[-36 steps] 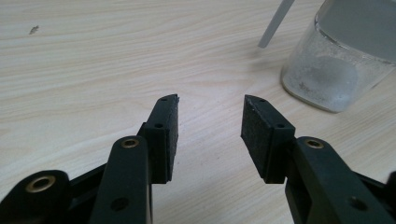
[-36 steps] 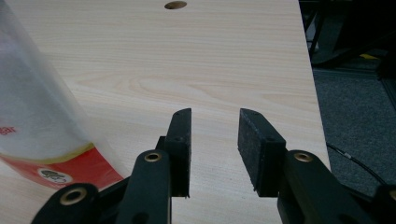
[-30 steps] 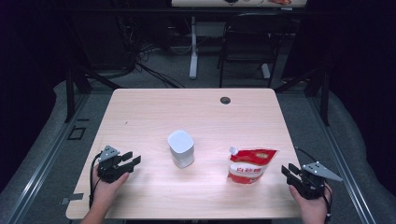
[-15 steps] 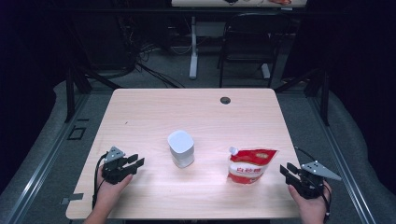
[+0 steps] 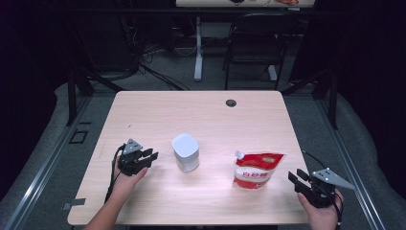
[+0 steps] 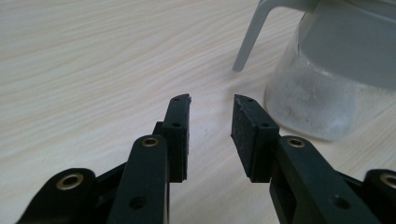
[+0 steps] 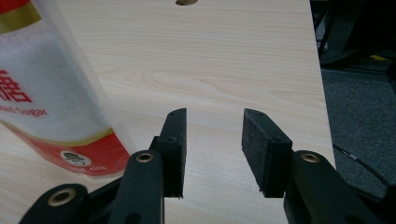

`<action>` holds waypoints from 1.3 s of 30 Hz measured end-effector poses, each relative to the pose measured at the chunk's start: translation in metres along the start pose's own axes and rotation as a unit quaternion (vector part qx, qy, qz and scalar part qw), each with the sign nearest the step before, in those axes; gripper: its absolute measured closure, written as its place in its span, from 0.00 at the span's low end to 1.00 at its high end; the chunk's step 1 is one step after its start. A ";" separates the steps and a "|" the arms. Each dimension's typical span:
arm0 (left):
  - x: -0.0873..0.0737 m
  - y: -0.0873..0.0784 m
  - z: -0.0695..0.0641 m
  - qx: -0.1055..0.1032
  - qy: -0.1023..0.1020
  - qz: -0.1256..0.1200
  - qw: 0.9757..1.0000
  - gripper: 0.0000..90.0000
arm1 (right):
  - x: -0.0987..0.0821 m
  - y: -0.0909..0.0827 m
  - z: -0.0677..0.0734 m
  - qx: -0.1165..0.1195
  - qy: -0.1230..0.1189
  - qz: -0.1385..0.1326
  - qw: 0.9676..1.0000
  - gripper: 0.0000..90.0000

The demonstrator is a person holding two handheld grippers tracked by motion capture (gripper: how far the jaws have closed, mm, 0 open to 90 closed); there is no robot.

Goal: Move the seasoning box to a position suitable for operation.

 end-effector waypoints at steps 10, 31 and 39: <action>0.014 0.038 -0.016 -0.009 0.021 0.015 1.000 0.74 | -0.008 -0.013 -0.007 -0.007 0.019 -0.004 1.000 0.66; 0.028 0.065 -0.032 -0.039 0.062 0.010 0.997 0.86 | -0.010 -0.021 -0.012 -0.009 0.032 -0.011 0.999 0.64; 0.026 0.061 -0.033 -0.021 0.075 0.016 0.997 0.88 | -0.009 -0.021 -0.011 -0.008 0.034 -0.016 0.999 0.63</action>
Point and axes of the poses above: each handheld gripper's, and its own axes: y roughly forward along the jaws, x roughly out of its top, z roughly to its left, the point moved 10 cm from there along y, roughly forward along the jaws, and after that the axes turned 15 degrees about -y, right-handed, at the moved point
